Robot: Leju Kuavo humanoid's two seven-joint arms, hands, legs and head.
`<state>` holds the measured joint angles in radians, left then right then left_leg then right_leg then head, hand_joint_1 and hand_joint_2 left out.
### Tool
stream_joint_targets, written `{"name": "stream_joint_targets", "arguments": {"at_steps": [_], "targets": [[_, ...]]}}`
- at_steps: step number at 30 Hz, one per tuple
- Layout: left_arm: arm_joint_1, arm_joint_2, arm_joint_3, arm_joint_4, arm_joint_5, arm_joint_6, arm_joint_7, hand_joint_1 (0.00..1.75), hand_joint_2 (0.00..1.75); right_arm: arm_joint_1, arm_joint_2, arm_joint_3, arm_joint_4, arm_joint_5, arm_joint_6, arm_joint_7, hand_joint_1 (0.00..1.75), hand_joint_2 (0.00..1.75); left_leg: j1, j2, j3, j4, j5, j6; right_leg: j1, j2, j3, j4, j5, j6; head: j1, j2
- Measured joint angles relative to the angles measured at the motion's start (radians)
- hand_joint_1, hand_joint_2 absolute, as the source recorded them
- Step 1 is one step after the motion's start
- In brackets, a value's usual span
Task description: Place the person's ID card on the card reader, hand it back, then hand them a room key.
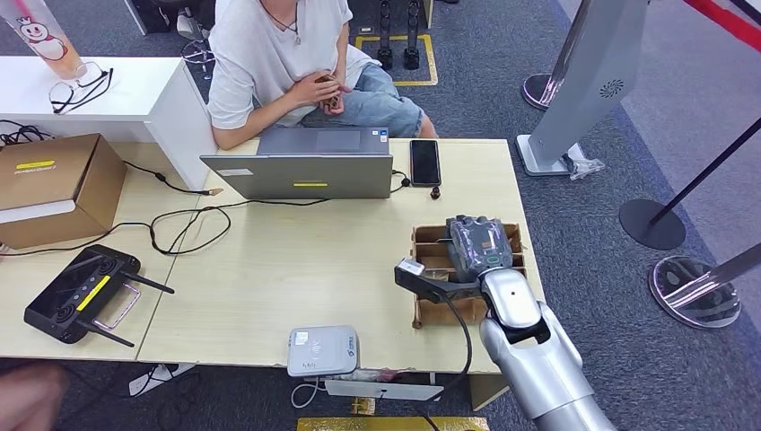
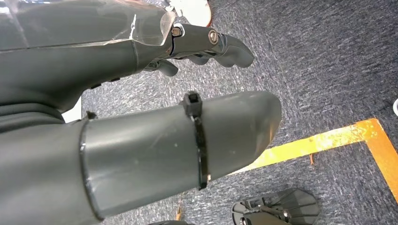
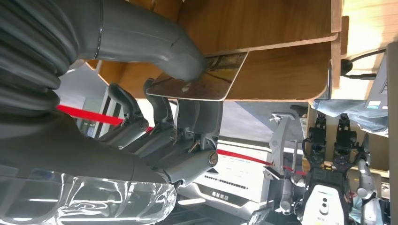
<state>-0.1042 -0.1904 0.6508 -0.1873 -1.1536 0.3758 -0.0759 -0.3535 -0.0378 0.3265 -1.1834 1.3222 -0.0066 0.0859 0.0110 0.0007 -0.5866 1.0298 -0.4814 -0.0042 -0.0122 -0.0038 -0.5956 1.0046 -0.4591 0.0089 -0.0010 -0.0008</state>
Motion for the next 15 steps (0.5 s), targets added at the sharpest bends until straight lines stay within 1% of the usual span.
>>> {"name": "stream_joint_targets", "arguments": {"at_steps": [1, 4, 15], "targets": [[0.0, 0.0, 0.0, 0.0, 0.0, 0.0, 0.0, 0.0, 0.0, 0.0, 0.0, 0.0, 0.0, 0.0, -0.003, 0.0, 1.71, 1.75, 0.0, 0.0, 0.0, 0.0, 0.0, 0.0, 0.0, 0.0, 0.0, 0.0, 0.0, 0.0, 0.0, 0.0], [0.0, 0.0, 0.0, 0.0, 0.0, 0.0, 0.0, 0.0, 0.0, 0.001, 0.0, 0.0, 0.0, 0.0, -0.014, -0.005, 1.75, 1.75, 0.0, 0.0, 0.0, 0.0, 0.0, 0.0, 0.0, 0.0, 0.0, 0.0, 0.0, 0.0, 0.0, 0.0], [0.0, 0.001, 0.0, 0.0, 0.003, 0.002, -0.001, 0.0, 0.0, 0.007, 0.0, 0.0, -0.007, 0.0, -0.068, -0.032, 1.75, 1.75, 0.0, 0.0, 0.0, 0.0, 0.0, 0.0, 0.0, 0.0, 0.0, 0.0, 0.0, 0.0, 0.0, 0.0]]}}
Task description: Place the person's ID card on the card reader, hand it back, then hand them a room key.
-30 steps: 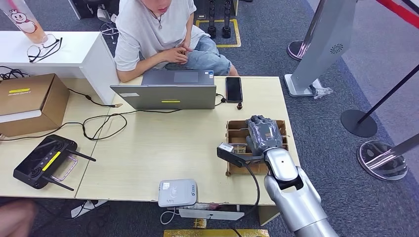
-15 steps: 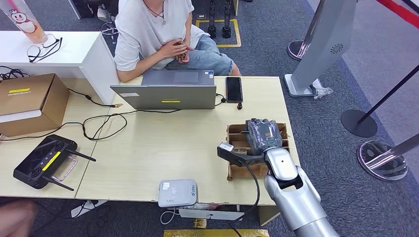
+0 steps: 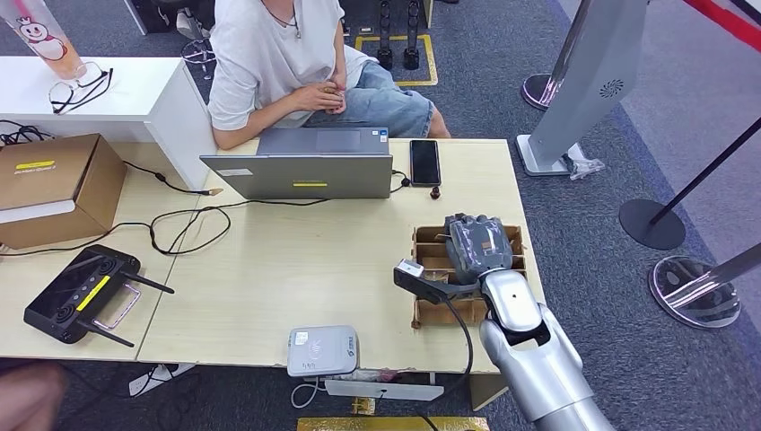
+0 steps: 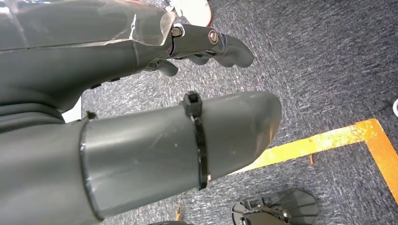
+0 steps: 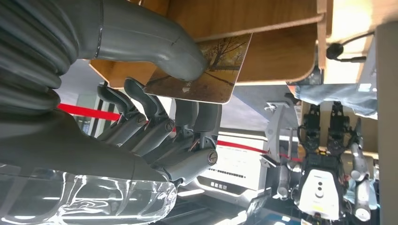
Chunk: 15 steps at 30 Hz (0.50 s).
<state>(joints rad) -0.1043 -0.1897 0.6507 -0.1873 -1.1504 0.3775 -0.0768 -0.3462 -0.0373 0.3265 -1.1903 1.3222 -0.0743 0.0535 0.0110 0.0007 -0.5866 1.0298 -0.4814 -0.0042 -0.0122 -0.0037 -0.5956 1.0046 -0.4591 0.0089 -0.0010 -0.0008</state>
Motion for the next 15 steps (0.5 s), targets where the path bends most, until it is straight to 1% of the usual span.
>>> {"name": "stream_joint_targets", "arguments": {"at_steps": [8, 15], "targets": [[0.0, 0.0, 0.0, 0.0, 0.004, 0.002, -0.008, 0.0, 0.0, 0.01, 0.003, 0.0, -0.035, 0.001, -0.058, -0.024, 1.75, 1.75, 0.0, 0.0, 0.0, 0.0, 0.0, 0.0, 0.0, 0.0, 0.0, 0.0, 0.0, 0.0, 0.0, 0.0], [0.0, 0.0, 0.0, 0.0, 0.007, 0.004, -0.01, 0.0, 0.0, 0.03, 0.004, 0.0, -0.103, 0.01, -0.121, -0.046, 1.75, 1.75, 0.0, 0.0, 0.0, 0.0, 0.0, 0.0, 0.0, 0.0, 0.0, 0.0, 0.0, 0.0, 0.0, 0.0]]}}
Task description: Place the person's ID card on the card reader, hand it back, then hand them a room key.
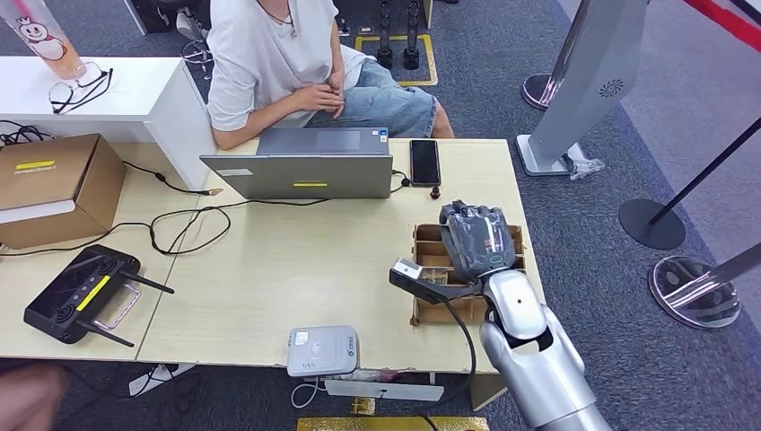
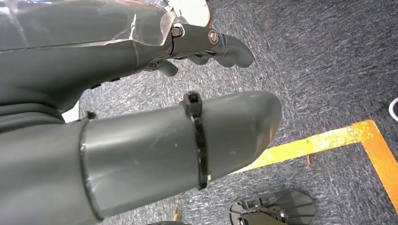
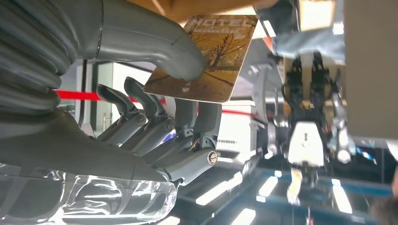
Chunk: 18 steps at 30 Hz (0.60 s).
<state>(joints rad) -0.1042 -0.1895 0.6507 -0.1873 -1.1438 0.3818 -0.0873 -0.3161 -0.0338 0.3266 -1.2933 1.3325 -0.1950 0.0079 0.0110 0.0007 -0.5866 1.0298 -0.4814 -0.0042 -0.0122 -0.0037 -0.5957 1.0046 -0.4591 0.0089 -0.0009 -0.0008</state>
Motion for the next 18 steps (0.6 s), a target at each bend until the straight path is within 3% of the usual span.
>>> {"name": "stream_joint_targets", "arguments": {"at_steps": [18], "targets": [[0.001, 0.0, 0.0, 0.0, 0.009, 0.009, -0.009, 0.0, 0.0, 0.045, 0.02, 0.001, -0.131, -0.022, -0.166, -0.087, 1.75, 1.75, 0.0, 0.0, 0.0, 0.0, 0.0, 0.0, 0.0, 0.0, 0.0, 0.0, 0.0, 0.0, 0.0, 0.0]]}}
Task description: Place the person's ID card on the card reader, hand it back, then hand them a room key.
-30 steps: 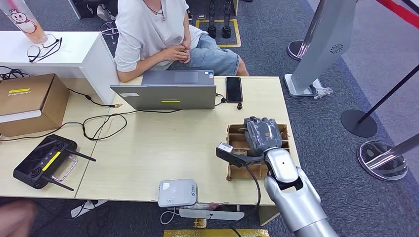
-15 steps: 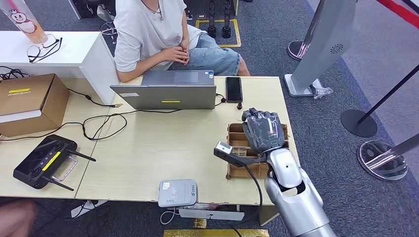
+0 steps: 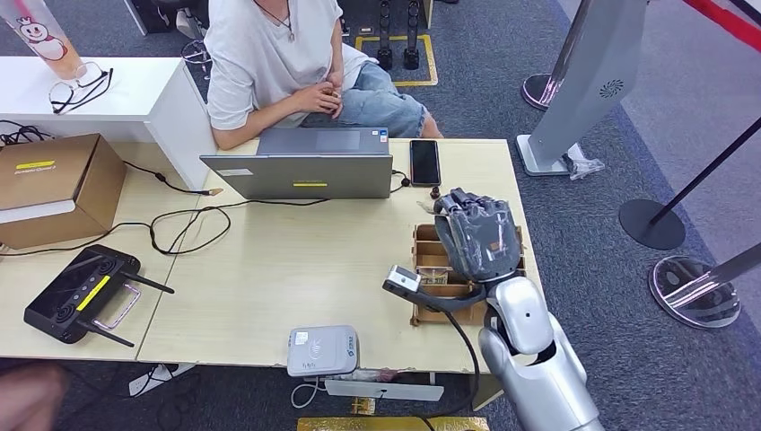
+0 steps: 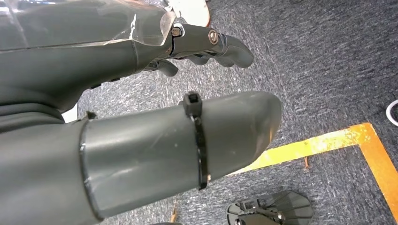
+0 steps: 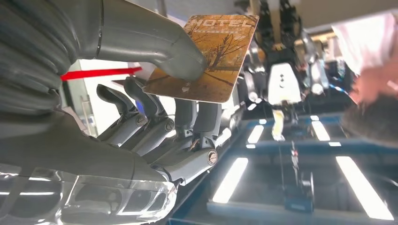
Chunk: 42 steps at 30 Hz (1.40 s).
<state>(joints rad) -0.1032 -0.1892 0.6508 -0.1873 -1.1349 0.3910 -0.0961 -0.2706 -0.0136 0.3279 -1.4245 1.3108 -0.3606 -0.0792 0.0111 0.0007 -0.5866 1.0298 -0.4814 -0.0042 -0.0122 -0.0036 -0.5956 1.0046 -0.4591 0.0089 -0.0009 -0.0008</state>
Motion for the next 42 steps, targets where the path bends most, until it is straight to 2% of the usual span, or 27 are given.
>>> {"name": "stream_joint_targets", "arguments": {"at_steps": [10, 19, 30, 42], "targets": [[0.002, 0.001, 0.0, 0.0, 0.009, 0.009, -0.003, 0.0, 0.0, 0.002, 0.016, 0.013, -0.001, -0.023, -0.062, -0.034, 1.75, 1.75, 0.0, 0.0, 0.0, 0.0, 0.0, 0.0, 0.0, 0.0, 0.0, 0.0, 0.0, 0.0, 0.0, 0.0], [0.003, 0.001, 0.007, 0.0, 0.029, 0.011, -0.009, 0.0, 0.0, -0.001, 0.028, 0.021, 0.012, -0.171, -0.088, -0.106, 1.75, 1.75, 0.0, 0.0, 0.0, 0.0, 0.0, 0.0, 0.0, 0.0, 0.0, 0.0, 0.0, 0.0, 0.0, 0.0], [0.004, 0.001, 0.083, 0.0, 0.146, 0.011, -0.018, 0.0, 0.0, -0.006, 0.029, 0.023, 0.042, -0.188, -0.11, -0.112, 1.75, 1.75, 0.0, 0.0, 0.0, 0.0, 0.0, 0.0, 0.0, 0.0, 0.0, 0.0, 0.0, 0.0, 0.0, 0.0], [0.004, 0.007, 0.109, 0.0, 0.134, 0.015, -0.011, 0.0, 0.0, -0.022, 0.03, 0.042, 0.071, -0.132, -0.164, -0.106, 1.75, 1.75, 0.0, 0.0, 0.0, 0.0, 0.0, 0.0, 0.0, 0.0, 0.0, 0.0, 0.0, 0.0, 0.0, 0.0]]}}
